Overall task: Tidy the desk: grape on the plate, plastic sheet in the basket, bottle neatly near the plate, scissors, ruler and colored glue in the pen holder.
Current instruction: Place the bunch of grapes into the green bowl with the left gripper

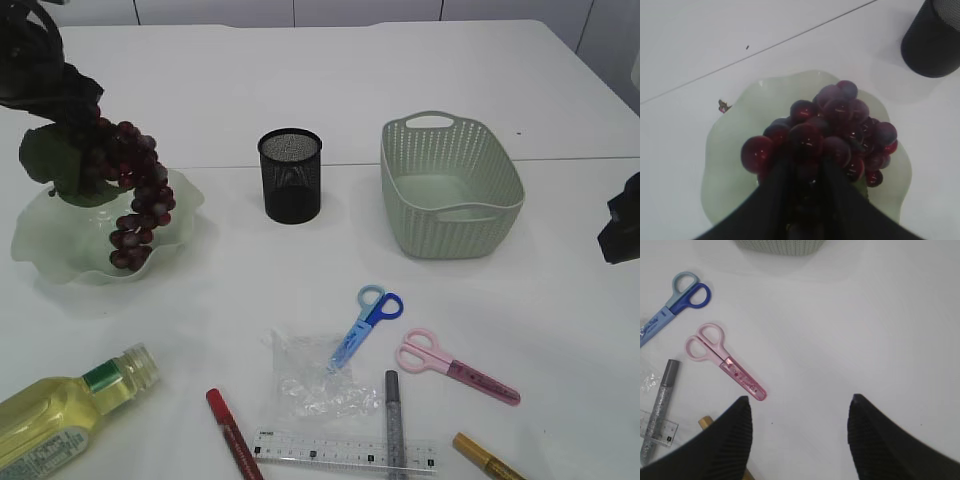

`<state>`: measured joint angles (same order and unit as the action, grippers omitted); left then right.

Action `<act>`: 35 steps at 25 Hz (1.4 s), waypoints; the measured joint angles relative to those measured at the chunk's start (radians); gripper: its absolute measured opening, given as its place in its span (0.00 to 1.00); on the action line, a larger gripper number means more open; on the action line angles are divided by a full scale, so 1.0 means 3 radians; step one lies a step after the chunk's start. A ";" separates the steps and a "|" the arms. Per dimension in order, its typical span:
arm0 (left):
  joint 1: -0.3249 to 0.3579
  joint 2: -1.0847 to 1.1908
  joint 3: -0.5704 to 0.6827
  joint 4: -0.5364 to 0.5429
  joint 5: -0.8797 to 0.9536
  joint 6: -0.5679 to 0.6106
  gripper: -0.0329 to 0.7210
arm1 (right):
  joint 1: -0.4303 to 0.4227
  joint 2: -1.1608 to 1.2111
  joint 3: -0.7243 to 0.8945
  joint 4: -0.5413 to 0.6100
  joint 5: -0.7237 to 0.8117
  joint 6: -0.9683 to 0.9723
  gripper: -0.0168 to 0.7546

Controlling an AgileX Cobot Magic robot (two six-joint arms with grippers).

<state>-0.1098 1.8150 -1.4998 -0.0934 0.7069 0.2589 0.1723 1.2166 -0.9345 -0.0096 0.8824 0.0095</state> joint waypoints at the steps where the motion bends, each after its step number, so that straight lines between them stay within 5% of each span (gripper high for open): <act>1: 0.0032 0.0032 0.0000 -0.0048 -0.0007 -0.0023 0.24 | 0.0000 0.0000 0.0000 0.0000 0.0000 0.0000 0.60; 7: 0.0181 0.0206 0.0000 -0.0246 -0.0064 -0.0080 0.28 | 0.0000 0.0000 0.0000 0.0000 0.0000 0.0000 0.60; 16: 0.0187 0.0306 0.0000 -0.0415 -0.0113 -0.0088 0.66 | 0.0000 0.0000 0.0000 -0.0048 0.0000 0.0000 0.60; 35: 0.0187 0.0281 0.0000 -0.0404 0.1441 -0.0094 0.68 | 0.0095 0.0000 0.0000 -0.0242 0.0048 0.0000 0.60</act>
<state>-0.0538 1.8994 -1.4998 -0.2148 1.1391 0.2307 0.2010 1.2166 -0.9345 -0.0821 0.8968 0.0095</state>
